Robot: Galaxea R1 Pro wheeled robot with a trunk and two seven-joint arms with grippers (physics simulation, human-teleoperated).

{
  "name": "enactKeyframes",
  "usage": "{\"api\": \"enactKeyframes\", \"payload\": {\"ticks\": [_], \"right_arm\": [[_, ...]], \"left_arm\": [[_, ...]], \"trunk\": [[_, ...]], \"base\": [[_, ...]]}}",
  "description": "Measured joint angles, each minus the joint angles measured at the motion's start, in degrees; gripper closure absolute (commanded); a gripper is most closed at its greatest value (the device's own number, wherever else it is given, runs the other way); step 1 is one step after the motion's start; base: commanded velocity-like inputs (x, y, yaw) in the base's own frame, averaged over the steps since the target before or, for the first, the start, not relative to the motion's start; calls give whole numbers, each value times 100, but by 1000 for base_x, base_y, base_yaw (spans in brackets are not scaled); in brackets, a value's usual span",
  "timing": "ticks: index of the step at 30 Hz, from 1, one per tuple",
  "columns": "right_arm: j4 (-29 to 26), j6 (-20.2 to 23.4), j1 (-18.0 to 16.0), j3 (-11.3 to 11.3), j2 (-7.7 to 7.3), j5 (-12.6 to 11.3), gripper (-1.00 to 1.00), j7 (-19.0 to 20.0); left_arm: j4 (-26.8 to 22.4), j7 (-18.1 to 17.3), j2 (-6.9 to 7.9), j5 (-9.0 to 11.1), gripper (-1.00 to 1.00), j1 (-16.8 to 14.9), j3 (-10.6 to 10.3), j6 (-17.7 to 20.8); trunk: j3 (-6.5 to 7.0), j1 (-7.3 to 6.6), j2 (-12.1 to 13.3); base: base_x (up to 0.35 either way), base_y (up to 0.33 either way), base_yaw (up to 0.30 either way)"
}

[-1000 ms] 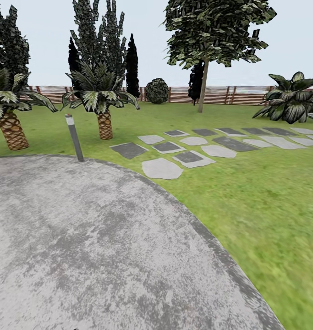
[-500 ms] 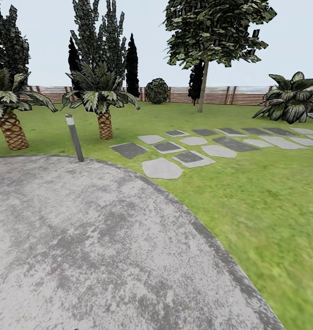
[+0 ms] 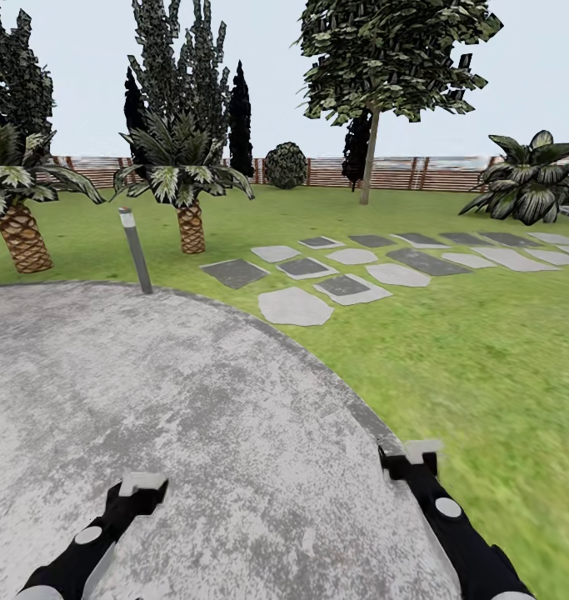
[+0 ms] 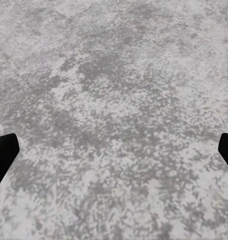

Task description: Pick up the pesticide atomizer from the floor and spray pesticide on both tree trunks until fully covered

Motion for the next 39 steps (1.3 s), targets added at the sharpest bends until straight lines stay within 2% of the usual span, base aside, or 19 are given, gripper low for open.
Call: {"api": "enactKeyframes", "payload": {"ticks": [3, 7, 13, 21, 39], "right_arm": [[-2, 332, -364, 3, 14, 0, -100, 6], [-3, 606, -593, 3, 21, -7, -100, 13], [-5, 693, -667, 74, 35, -11, -100, 61], [60, 700, -670, 114, 33, -11, -100, 475], [27, 709, -670, 90, 32, 4, -100, 491]], "left_arm": [[-1, -255, 82, -231, -100, -107, 0, 47], [6, -518, 120, -441, -100, -120, -8, 57], [38, -616, 115, -551, -100, -102, -34, 34], [58, -602, 84, -913, -100, -64, -88, 41], [94, -622, 110, -922, -100, -59, -61, 21]], "trunk": [[0, 0, 0], [0, 0, 0], [0, 0, 0], [-12, 0, 0], [-444, 373, -680]], "base": [[0, 0, 0], [0, 0, 0], [0, 0, 0], [0, 0, 36], [0, 0, 161]]}}
